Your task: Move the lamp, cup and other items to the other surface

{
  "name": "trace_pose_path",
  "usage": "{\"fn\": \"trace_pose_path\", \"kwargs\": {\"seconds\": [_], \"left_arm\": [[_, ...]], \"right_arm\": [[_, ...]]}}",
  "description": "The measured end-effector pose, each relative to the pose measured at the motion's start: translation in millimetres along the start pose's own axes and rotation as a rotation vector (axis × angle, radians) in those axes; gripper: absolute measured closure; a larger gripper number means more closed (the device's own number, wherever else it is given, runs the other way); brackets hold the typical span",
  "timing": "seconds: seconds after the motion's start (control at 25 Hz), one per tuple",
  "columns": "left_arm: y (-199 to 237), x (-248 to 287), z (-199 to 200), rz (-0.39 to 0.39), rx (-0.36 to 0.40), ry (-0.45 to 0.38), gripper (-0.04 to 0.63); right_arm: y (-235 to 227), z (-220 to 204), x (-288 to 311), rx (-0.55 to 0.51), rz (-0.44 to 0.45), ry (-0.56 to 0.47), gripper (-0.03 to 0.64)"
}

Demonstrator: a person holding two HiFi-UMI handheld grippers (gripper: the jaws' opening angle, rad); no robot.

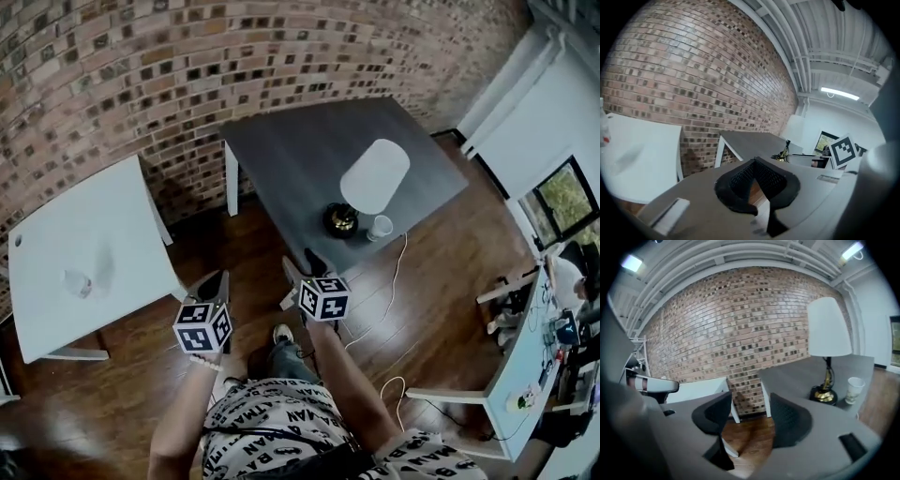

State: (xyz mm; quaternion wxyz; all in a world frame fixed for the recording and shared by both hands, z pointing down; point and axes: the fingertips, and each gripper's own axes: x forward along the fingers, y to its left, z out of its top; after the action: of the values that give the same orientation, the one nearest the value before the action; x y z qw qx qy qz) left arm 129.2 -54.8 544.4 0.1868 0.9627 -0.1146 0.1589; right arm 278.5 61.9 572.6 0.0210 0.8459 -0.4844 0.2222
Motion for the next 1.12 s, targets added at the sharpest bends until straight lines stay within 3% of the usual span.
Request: {"fn": "trace_pose_path", "kwargs": {"seconds": [0.2,0.44,0.76,1.12], "left_arm": [[-60.2,58.2,-2.0,-0.107,0.068,0.049,0.594],[-109.7,115.2,-5.2,-0.184,0.108,0.088,0.594],[-148.3,185.1,-16.0,-0.223,0.136,0.142,0.594],[-167.3,236.9,-27.4,-0.223,0.126,0.166,0.594]], "right_arm": [[-106.9,8.2,-9.9,0.061,-0.168,-0.046,0.344],[-193.9,14.8,8.0,0.098,-0.243,-0.053,0.345],[-261.7,12.3,47.7,0.127,-0.266,-0.030,0.345],[-286.6,28.8,91.6,0.089,-0.196,-0.132,0.344]]}}
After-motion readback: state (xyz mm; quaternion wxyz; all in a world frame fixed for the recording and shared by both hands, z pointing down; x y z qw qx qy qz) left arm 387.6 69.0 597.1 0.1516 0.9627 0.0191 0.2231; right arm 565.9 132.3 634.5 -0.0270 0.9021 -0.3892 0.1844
